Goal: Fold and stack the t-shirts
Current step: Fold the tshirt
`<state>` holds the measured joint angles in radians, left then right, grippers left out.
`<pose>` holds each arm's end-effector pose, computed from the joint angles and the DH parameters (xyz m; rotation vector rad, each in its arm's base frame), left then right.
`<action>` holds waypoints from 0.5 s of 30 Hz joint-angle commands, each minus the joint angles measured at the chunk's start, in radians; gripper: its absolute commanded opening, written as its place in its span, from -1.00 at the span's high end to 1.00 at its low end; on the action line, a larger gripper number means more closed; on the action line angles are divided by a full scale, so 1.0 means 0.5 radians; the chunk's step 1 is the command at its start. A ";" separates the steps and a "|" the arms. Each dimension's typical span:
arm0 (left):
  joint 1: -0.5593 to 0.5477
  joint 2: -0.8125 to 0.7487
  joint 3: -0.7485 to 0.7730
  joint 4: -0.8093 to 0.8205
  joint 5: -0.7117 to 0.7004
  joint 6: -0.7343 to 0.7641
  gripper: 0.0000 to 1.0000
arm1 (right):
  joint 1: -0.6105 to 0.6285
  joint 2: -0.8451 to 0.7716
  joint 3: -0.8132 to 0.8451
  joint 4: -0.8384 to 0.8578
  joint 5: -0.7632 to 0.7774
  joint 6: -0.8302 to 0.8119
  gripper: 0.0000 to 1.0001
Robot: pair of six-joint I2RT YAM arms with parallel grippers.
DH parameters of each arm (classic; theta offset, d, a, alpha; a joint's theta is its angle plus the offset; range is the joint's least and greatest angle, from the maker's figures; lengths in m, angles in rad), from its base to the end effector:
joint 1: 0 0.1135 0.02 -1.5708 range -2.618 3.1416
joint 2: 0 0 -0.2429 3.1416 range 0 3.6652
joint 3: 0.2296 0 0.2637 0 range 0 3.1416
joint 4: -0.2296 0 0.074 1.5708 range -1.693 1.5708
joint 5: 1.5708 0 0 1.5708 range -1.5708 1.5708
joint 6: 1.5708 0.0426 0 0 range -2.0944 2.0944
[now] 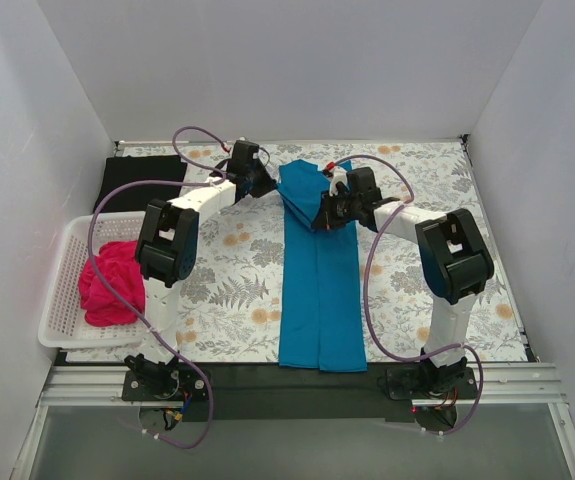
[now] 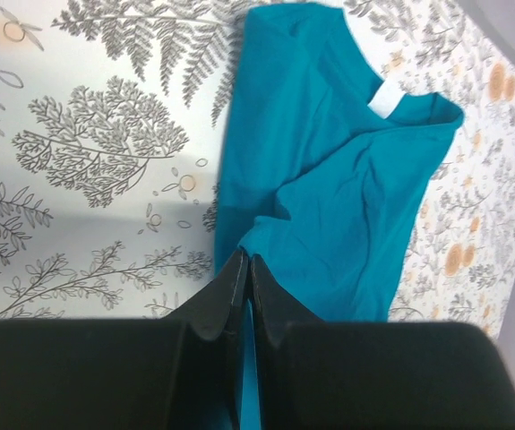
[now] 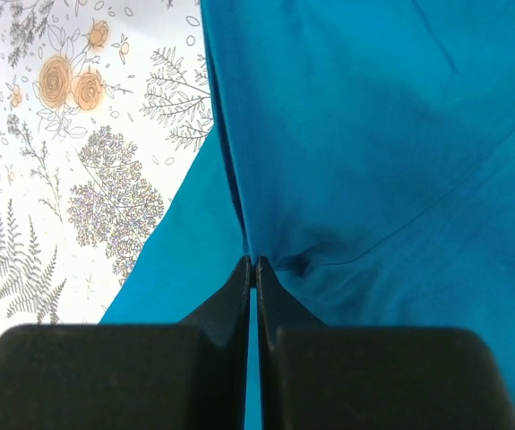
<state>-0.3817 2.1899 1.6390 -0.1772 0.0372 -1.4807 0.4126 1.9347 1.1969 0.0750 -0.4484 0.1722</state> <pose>0.4617 -0.1870 0.1505 -1.2928 2.1510 -0.9303 0.3823 0.1875 0.1430 -0.5224 2.2210 0.8141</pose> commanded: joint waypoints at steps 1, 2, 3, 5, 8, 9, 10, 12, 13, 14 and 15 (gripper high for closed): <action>-0.010 -0.011 0.164 -0.121 -0.031 -0.061 0.98 | -0.052 -0.050 0.082 0.040 -0.082 0.045 0.92; -0.016 -0.005 0.176 -0.130 -0.028 -0.076 0.97 | -0.052 -0.047 0.082 0.040 -0.079 0.051 0.92; -0.016 0.001 0.204 -0.139 -0.028 -0.091 0.97 | -0.055 -0.047 0.082 0.040 -0.079 0.051 0.92; -0.016 0.029 0.222 -0.176 -0.028 -0.125 0.97 | -0.058 -0.050 0.073 0.040 -0.079 0.054 0.92; -0.025 0.072 0.290 -0.222 -0.016 -0.168 0.96 | -0.061 -0.044 0.061 0.046 -0.066 0.064 0.92; -0.028 0.087 0.314 -0.238 -0.001 -0.183 0.96 | -0.064 -0.041 0.061 0.046 -0.066 0.070 0.91; -0.031 0.102 0.366 -0.265 0.005 -0.183 0.95 | -0.067 -0.037 0.055 0.049 -0.066 0.079 0.91; -0.043 0.155 0.416 -0.296 0.008 -0.183 0.94 | -0.073 -0.022 0.058 0.053 -0.066 0.085 0.91; -0.047 0.179 0.440 -0.317 0.002 -0.186 0.93 | -0.080 -0.019 0.055 0.053 -0.066 0.097 0.91; -0.050 0.201 0.468 -0.327 -0.004 -0.189 0.92 | -0.083 -0.013 0.058 0.059 -0.066 0.100 0.91; -0.050 0.213 0.483 -0.330 -0.007 -0.195 0.92 | -0.089 -0.007 0.058 0.056 -0.066 0.109 0.91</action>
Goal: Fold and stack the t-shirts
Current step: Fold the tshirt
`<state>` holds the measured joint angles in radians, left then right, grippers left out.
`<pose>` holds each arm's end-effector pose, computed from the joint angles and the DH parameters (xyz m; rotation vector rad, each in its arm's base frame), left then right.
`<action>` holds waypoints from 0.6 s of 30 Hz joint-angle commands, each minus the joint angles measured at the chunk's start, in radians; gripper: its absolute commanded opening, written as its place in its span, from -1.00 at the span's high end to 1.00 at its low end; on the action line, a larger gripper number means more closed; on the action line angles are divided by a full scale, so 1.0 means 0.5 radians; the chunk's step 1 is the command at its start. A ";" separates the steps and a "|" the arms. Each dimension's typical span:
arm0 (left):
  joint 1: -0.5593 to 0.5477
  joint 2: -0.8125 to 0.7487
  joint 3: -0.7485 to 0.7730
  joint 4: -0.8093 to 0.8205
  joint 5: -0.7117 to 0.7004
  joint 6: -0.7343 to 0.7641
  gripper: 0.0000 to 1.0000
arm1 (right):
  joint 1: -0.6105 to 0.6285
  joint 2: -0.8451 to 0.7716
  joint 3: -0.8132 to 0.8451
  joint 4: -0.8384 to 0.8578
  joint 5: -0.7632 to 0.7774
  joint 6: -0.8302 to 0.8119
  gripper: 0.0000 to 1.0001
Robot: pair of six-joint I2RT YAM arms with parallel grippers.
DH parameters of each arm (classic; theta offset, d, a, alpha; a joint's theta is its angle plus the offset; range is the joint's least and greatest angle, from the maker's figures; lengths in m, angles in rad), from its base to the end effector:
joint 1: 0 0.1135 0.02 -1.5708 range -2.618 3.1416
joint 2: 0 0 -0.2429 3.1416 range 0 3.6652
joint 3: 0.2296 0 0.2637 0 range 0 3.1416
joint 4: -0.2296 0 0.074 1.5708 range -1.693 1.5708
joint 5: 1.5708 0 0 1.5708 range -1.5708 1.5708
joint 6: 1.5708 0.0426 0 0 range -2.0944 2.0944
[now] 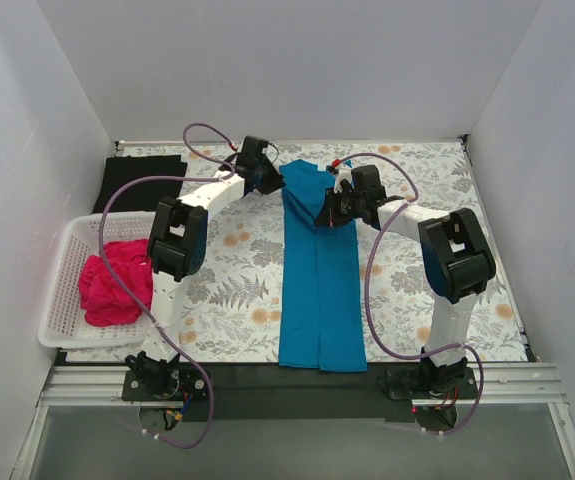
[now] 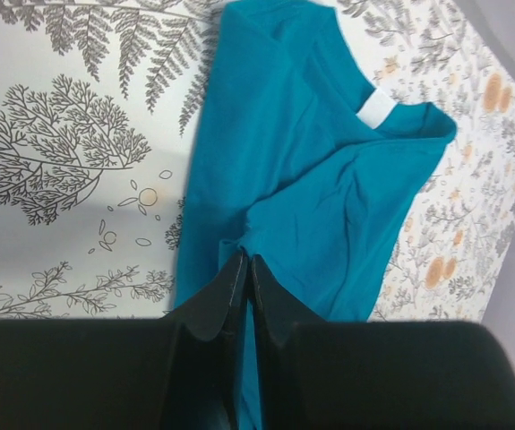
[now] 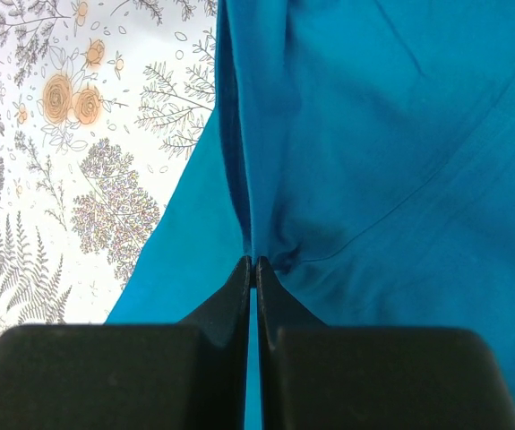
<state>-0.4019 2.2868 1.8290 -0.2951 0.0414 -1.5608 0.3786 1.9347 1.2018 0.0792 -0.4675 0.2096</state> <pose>0.4791 -0.2056 0.1574 -1.3810 2.1523 -0.9506 0.3891 0.1754 0.1452 -0.4549 2.2270 0.8375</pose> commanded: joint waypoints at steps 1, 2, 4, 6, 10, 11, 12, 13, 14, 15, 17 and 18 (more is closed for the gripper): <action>-0.009 0.028 0.103 -0.091 -0.015 -0.035 0.92 | -0.024 -0.007 0.045 0.050 -0.028 0.038 0.91; -0.012 0.044 0.122 -0.094 -0.018 -0.038 0.92 | -0.030 -0.001 0.045 0.053 -0.034 0.041 0.91; -0.021 0.062 0.134 -0.094 -0.037 -0.038 0.91 | -0.045 -0.004 0.038 0.059 -0.035 0.050 0.91; -0.022 0.087 0.159 -0.094 -0.046 -0.038 0.91 | -0.058 -0.007 0.035 0.063 -0.041 0.053 0.90; -0.022 0.123 0.208 -0.088 -0.043 -0.035 0.91 | -0.076 -0.007 0.041 0.066 -0.050 0.059 0.90; -0.018 0.127 0.220 -0.091 -0.043 -0.035 0.91 | -0.085 0.005 0.041 0.069 -0.050 0.062 0.90; -0.025 0.142 0.238 -0.088 -0.040 -0.026 0.91 | -0.085 0.015 0.054 0.066 -0.062 0.069 0.89; -0.022 0.151 0.247 -0.082 -0.037 -0.020 0.91 | -0.088 0.033 0.057 0.069 -0.071 0.078 0.89; -0.028 0.154 0.257 -0.076 -0.025 -0.014 0.90 | -0.091 0.039 0.057 0.066 -0.080 0.084 0.89; -0.028 0.157 0.260 -0.048 -0.018 0.010 0.90 | -0.095 0.042 0.051 0.066 -0.084 0.096 0.89; -0.034 0.166 0.263 -0.017 -0.009 0.041 0.90 | -0.095 0.061 0.042 0.072 -0.087 0.111 0.88; -0.040 0.173 0.269 0.001 -0.012 0.066 0.90 | -0.098 0.067 0.041 0.075 -0.087 0.127 0.88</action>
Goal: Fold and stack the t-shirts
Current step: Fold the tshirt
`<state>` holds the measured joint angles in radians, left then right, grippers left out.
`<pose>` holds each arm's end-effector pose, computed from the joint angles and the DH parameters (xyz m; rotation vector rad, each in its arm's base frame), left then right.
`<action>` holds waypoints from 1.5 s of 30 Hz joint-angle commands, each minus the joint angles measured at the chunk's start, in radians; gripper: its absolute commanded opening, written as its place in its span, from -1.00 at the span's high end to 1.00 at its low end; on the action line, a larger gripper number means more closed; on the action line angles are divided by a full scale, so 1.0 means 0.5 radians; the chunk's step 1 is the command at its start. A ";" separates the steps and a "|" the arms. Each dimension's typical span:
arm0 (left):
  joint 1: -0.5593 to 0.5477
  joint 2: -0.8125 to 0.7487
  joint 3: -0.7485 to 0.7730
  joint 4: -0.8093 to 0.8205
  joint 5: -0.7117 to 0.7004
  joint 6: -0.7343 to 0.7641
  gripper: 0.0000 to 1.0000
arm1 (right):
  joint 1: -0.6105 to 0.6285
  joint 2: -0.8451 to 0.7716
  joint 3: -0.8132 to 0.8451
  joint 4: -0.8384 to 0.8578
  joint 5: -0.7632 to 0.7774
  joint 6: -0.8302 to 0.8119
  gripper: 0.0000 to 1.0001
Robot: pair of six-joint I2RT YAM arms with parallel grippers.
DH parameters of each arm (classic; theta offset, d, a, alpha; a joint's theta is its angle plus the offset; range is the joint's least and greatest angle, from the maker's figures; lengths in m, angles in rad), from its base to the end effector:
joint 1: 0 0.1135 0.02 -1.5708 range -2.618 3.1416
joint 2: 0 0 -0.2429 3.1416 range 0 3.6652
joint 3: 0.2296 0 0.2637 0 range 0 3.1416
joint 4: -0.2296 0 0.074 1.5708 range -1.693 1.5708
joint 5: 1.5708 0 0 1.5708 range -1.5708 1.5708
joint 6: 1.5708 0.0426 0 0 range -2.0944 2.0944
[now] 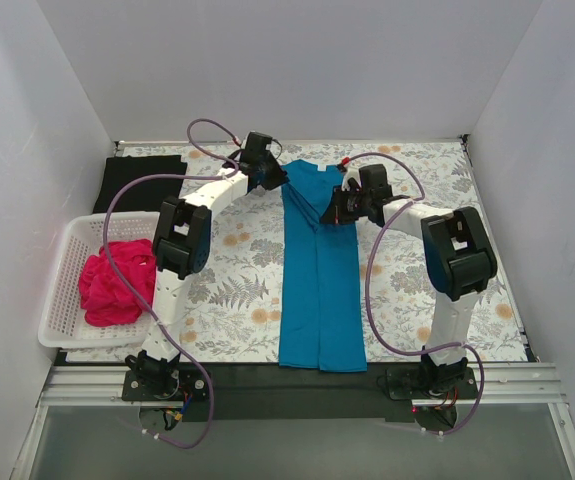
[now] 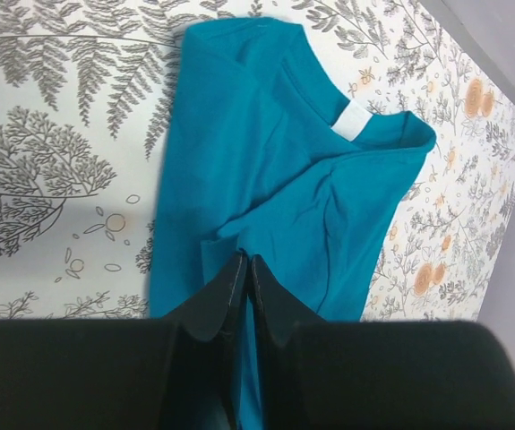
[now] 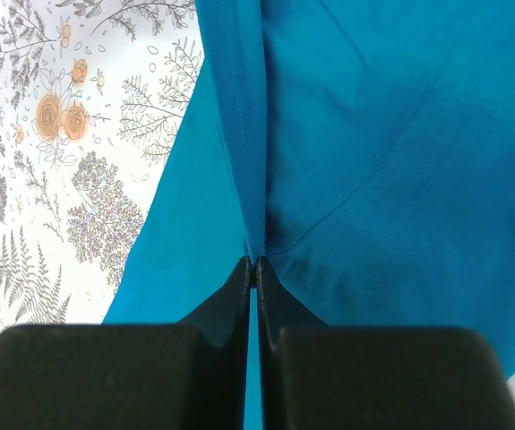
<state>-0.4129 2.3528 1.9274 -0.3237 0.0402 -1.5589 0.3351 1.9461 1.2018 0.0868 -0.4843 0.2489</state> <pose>0.4895 -0.2163 0.1552 -1.3665 2.1592 -0.9565 0.3967 0.1591 0.1414 -0.3712 2.2453 0.8539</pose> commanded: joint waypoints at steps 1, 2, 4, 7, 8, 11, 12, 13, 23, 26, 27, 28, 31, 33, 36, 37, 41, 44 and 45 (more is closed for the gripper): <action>-0.021 0.050 0.084 0.058 -0.013 0.074 0.90 | -0.014 0.056 0.035 0.060 -0.062 0.057 0.88; -0.027 0.071 0.097 0.058 -0.010 0.083 0.88 | -0.014 0.062 0.032 0.063 -0.065 0.061 0.86; -0.027 0.096 0.118 0.058 -0.001 0.096 0.85 | -0.017 0.081 0.032 0.069 -0.068 0.076 0.84; -0.033 0.136 0.134 0.067 0.008 0.117 0.78 | -0.029 0.084 0.026 0.075 -0.059 0.100 0.83; -0.036 0.142 0.134 0.077 0.008 0.126 0.72 | -0.035 0.081 0.023 0.078 -0.053 0.100 0.82; -0.042 0.148 0.118 0.116 -0.007 0.145 0.61 | -0.044 0.062 0.017 0.081 -0.022 0.104 0.77; -0.042 0.142 0.103 0.150 -0.007 0.148 0.58 | -0.044 0.056 0.017 0.084 -0.010 0.103 0.75; -0.045 0.139 0.097 0.166 -0.007 0.151 0.51 | -0.044 0.050 0.017 0.081 -0.004 0.103 0.71; -0.042 -0.085 -0.127 0.371 -0.056 0.179 -0.06 | -0.057 -0.115 -0.032 0.081 0.171 0.064 0.22; -0.045 -0.195 -0.195 0.426 -0.056 0.203 -0.22 | -0.060 -0.223 -0.069 0.078 0.281 0.030 0.17; -0.045 -0.223 -0.210 0.451 -0.056 0.215 -0.26 | -0.057 -0.247 -0.072 0.078 0.318 0.024 0.16; -0.045 -0.275 -0.243 0.463 -0.114 0.228 -0.27 | -0.057 -0.290 -0.078 0.081 0.333 0.021 0.16; -0.048 -0.385 -0.332 0.497 -0.127 0.240 -0.27 | -0.057 -0.342 -0.100 0.081 0.330 0.011 0.13; -0.055 -0.453 -0.397 0.494 -0.130 0.255 -0.28 | -0.057 -0.364 -0.118 0.078 0.276 0.018 0.12; -0.073 -0.634 -0.602 0.497 -0.157 0.310 -0.26 | -0.057 -0.425 -0.203 0.069 0.242 0.033 0.09; -0.079 -0.732 -0.654 0.494 -0.169 0.329 -0.22 | -0.057 -0.447 -0.216 0.069 0.235 0.030 0.08; -0.095 -0.953 -0.943 0.451 -0.160 0.350 -0.15 | -0.060 -0.410 -0.189 0.069 0.091 0.030 0.09; -0.094 -1.033 -1.078 0.454 -0.185 0.381 -0.01 | -0.057 -0.383 -0.185 0.072 0.106 0.051 0.09; -0.094 -1.027 -1.078 0.454 -0.179 0.415 0.04 | -0.060 -0.379 -0.198 0.072 0.152 0.073 0.09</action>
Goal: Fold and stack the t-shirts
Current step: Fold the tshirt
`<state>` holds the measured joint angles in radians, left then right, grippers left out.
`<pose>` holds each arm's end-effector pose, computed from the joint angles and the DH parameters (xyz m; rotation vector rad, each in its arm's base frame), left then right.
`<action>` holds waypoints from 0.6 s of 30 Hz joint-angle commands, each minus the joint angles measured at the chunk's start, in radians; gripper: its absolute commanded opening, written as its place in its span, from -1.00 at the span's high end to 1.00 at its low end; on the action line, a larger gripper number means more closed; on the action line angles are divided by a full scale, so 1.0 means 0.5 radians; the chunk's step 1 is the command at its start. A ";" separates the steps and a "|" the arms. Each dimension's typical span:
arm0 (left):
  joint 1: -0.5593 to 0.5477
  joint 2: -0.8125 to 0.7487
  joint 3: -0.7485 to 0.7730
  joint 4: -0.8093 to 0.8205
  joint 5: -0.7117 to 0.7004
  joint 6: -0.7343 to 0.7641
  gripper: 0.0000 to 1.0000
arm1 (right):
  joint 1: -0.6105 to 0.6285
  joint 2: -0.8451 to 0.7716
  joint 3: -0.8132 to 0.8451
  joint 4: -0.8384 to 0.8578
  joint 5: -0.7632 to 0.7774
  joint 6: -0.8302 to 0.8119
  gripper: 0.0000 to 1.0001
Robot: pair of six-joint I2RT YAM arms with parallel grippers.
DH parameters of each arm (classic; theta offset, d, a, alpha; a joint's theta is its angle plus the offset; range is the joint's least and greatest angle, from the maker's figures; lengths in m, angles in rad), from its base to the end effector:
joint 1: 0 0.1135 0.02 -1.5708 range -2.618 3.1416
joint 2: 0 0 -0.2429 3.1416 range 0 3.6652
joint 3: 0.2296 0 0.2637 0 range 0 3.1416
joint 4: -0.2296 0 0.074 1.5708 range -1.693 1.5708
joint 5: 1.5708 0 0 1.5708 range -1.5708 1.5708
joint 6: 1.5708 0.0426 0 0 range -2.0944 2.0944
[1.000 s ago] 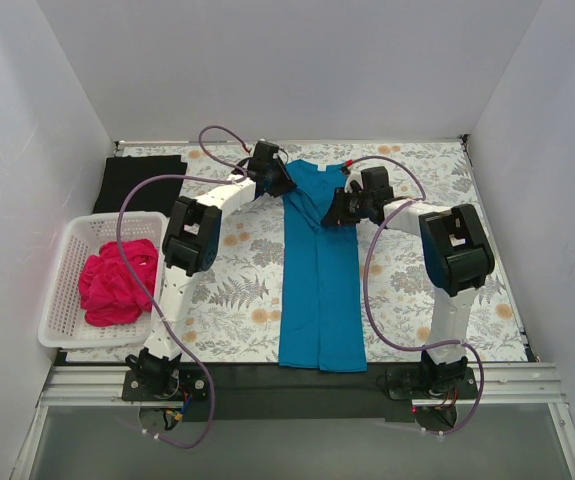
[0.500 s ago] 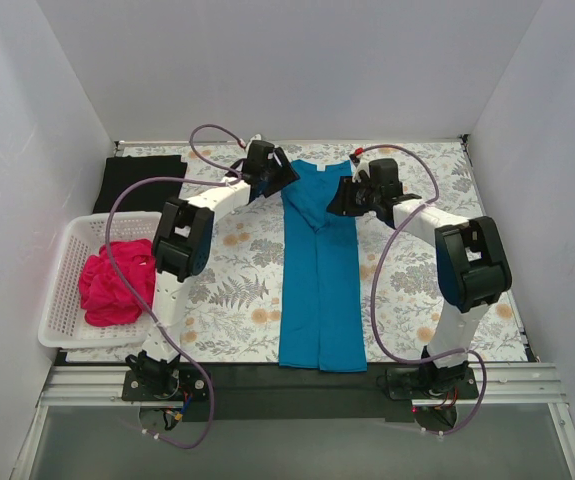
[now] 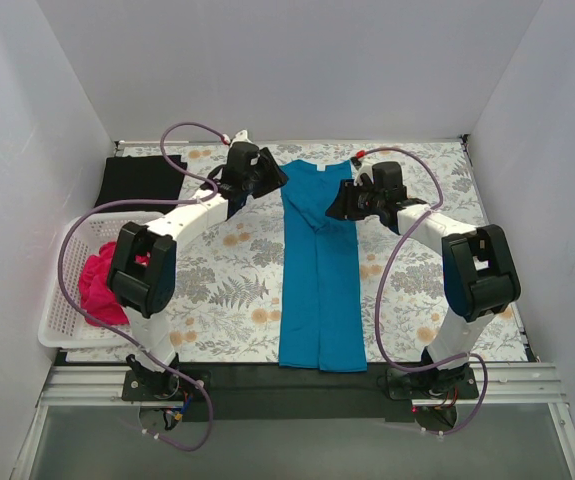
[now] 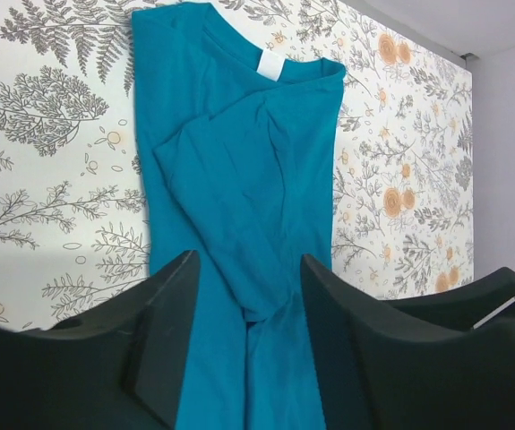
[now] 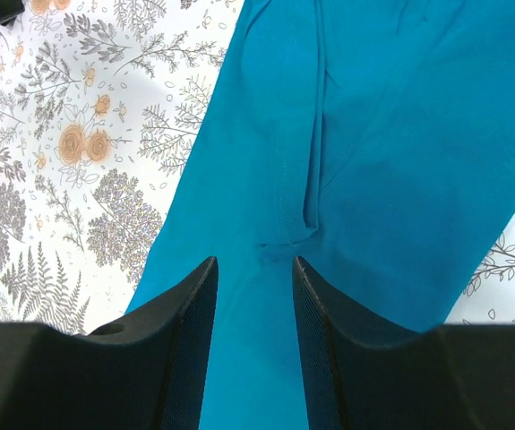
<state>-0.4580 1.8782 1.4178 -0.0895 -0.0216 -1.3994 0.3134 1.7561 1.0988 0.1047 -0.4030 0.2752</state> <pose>0.4037 -0.1980 0.2238 -1.0627 2.0576 -1.0235 0.3764 0.1395 0.1835 -0.2872 2.1528 0.7712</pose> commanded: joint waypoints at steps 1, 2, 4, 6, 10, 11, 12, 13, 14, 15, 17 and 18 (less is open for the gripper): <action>-0.004 -0.044 -0.047 -0.014 -0.034 0.102 0.10 | -0.022 0.016 -0.010 0.039 0.002 0.029 0.10; -0.004 -0.017 -0.035 0.001 0.000 0.117 0.25 | -0.041 0.031 -0.016 0.036 -0.001 0.048 0.10; -0.004 0.093 0.017 0.080 0.159 0.151 0.32 | -0.065 0.080 -0.026 0.039 -0.080 0.097 0.11; -0.011 0.192 0.073 0.145 0.263 0.173 0.34 | -0.087 0.108 -0.035 0.036 -0.117 0.094 0.12; -0.011 0.470 0.266 0.167 0.331 0.243 0.38 | -0.105 0.172 -0.029 0.039 -0.133 0.063 0.11; -0.014 0.511 0.327 0.167 0.341 0.261 0.38 | -0.111 0.185 -0.023 0.036 -0.133 0.063 0.12; -0.014 0.548 0.349 0.224 0.350 0.268 0.38 | -0.123 0.206 -0.004 0.039 -0.139 0.060 0.11; -0.017 0.621 0.370 0.237 0.380 0.265 0.39 | -0.127 0.249 0.008 0.036 -0.154 0.060 0.11; -0.017 0.655 0.407 0.262 0.408 0.265 0.40 | -0.139 0.270 0.032 0.036 -0.163 0.060 0.11; -0.017 0.725 0.426 0.271 0.439 0.265 0.40 | -0.145 0.319 0.045 0.042 -0.179 0.057 0.11; -0.017 0.790 0.465 0.289 0.454 0.262 0.40 | -0.151 0.368 0.069 0.045 -0.194 0.057 0.12; -0.017 0.842 0.481 0.292 0.445 0.256 0.40 | -0.151 0.417 0.100 0.048 -0.203 0.057 0.12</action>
<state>-0.4606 2.2948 1.6051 0.0185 0.1688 -1.2934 0.2443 1.9228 1.0977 0.1078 -0.4698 0.3077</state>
